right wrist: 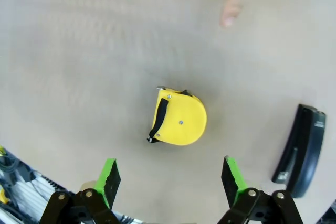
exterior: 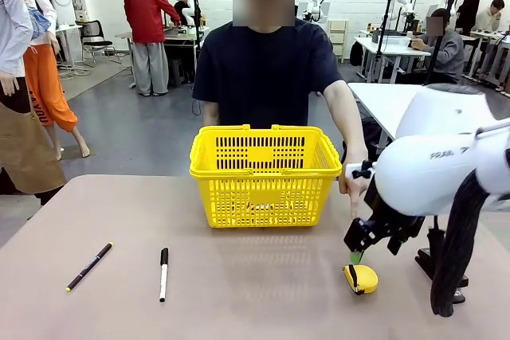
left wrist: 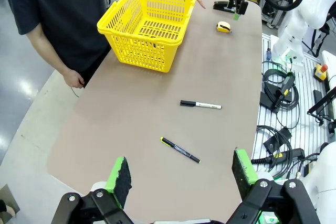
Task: Place the items the person wants into the basket.
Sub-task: Pick up the item the person points to and place it in the Market Basket.
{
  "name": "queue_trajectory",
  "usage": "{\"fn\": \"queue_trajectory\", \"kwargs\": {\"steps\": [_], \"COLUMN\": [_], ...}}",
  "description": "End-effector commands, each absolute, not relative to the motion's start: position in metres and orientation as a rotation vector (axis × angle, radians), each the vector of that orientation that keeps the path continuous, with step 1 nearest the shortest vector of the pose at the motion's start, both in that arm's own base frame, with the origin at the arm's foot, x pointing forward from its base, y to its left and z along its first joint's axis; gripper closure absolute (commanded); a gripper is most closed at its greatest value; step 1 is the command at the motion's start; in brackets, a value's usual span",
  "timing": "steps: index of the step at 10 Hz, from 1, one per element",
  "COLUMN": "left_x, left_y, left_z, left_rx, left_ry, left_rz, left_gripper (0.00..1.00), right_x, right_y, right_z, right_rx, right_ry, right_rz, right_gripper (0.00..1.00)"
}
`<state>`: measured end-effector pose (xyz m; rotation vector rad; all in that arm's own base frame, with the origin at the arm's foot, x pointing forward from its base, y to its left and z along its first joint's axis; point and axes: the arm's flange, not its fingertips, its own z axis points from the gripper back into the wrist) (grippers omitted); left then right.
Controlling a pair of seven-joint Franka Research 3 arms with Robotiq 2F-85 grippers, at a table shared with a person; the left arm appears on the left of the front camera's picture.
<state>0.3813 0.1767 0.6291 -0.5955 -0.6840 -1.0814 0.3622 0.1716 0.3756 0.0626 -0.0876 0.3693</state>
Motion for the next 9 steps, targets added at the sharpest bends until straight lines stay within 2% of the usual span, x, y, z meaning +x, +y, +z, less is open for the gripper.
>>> {"fn": "queue_trajectory", "kwargs": {"steps": [1, 8, 9], "left_x": [0.382, 0.382, 0.382], "left_y": [0.178, 0.178, 0.178], "left_z": [0.63, 0.63, 0.63], "left_rx": [-0.601, -0.601, -0.601], "left_ry": [-0.708, -0.708, -0.708], "left_rz": [-1.101, -1.101, -1.101], "left_gripper": [0.0, 0.0, 0.0], "right_x": [0.353, 0.367, 0.368], "right_y": [0.182, 0.19, 0.189], "right_z": [0.341, 0.294, 0.294], "right_rx": [0.009, -0.034, -0.038], "right_ry": [-0.067, 0.025, 0.012], "right_rz": [0.367, 0.426, 0.437], "right_gripper": [0.0, 0.0, 0.59]}}
